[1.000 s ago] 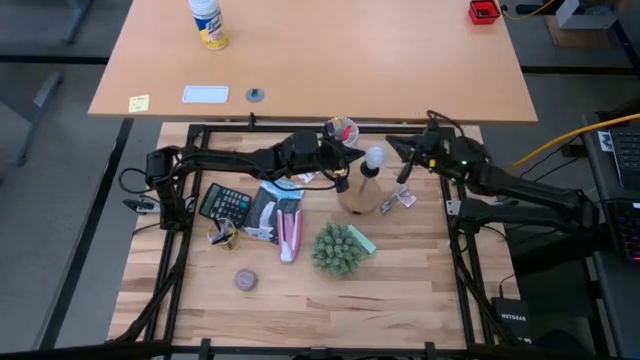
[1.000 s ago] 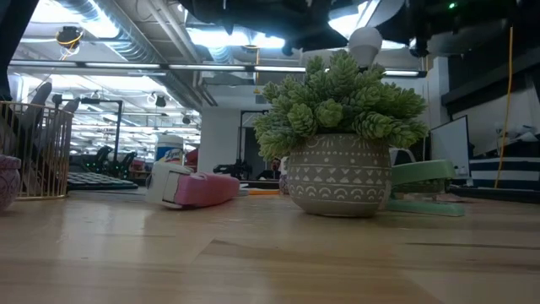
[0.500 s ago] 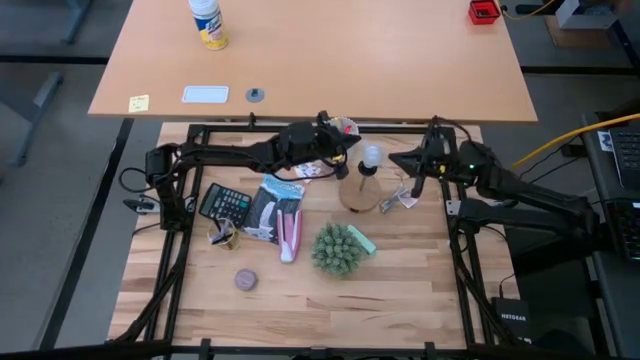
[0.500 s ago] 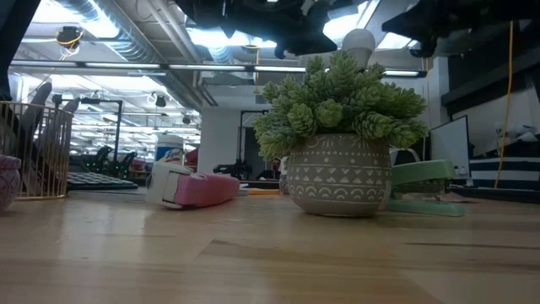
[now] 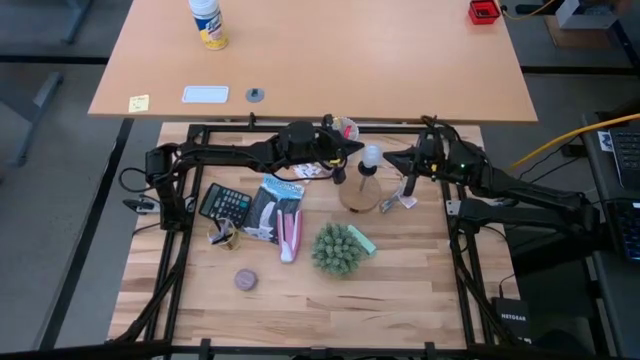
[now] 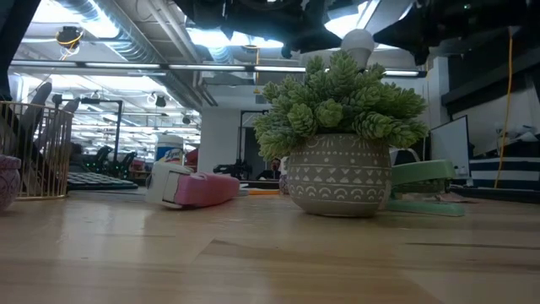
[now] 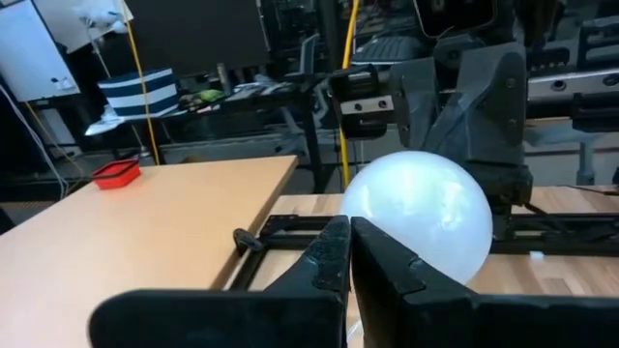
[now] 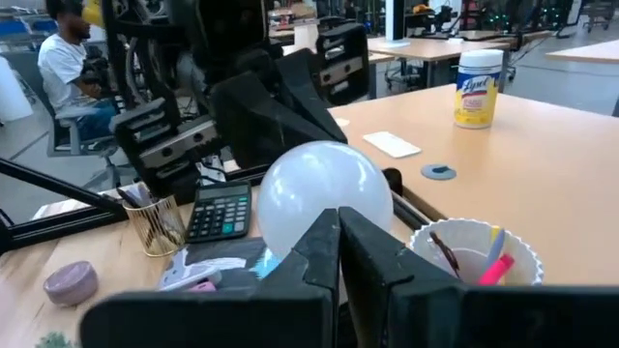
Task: Screw lightbulb
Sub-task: Remove the lightbulb from the lamp
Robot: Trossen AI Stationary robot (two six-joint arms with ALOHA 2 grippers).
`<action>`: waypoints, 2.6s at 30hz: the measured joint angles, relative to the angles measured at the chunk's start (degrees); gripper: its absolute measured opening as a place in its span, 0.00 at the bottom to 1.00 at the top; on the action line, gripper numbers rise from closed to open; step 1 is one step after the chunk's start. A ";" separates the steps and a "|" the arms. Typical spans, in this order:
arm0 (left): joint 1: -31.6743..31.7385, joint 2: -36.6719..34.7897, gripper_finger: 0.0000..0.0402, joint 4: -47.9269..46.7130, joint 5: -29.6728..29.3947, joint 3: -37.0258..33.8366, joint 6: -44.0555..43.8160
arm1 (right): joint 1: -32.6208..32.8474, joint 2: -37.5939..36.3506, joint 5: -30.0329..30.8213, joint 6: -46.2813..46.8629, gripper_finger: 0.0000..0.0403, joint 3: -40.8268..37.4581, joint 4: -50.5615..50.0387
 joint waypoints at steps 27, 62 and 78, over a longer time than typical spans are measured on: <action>-2.61 -0.86 0.01 -2.25 0.52 -0.02 0.66 | -0.08 6.82 10.81 -5.15 0.04 0.00 6.83; 1.75 -1.73 0.01 -4.67 -4.47 0.02 -1.11 | 0.00 2.69 1.22 -1.50 0.04 0.15 2.75; 0.51 -1.75 0.01 -5.18 -0.44 0.02 0.25 | -0.02 5.56 3.90 -1.10 0.04 0.09 5.81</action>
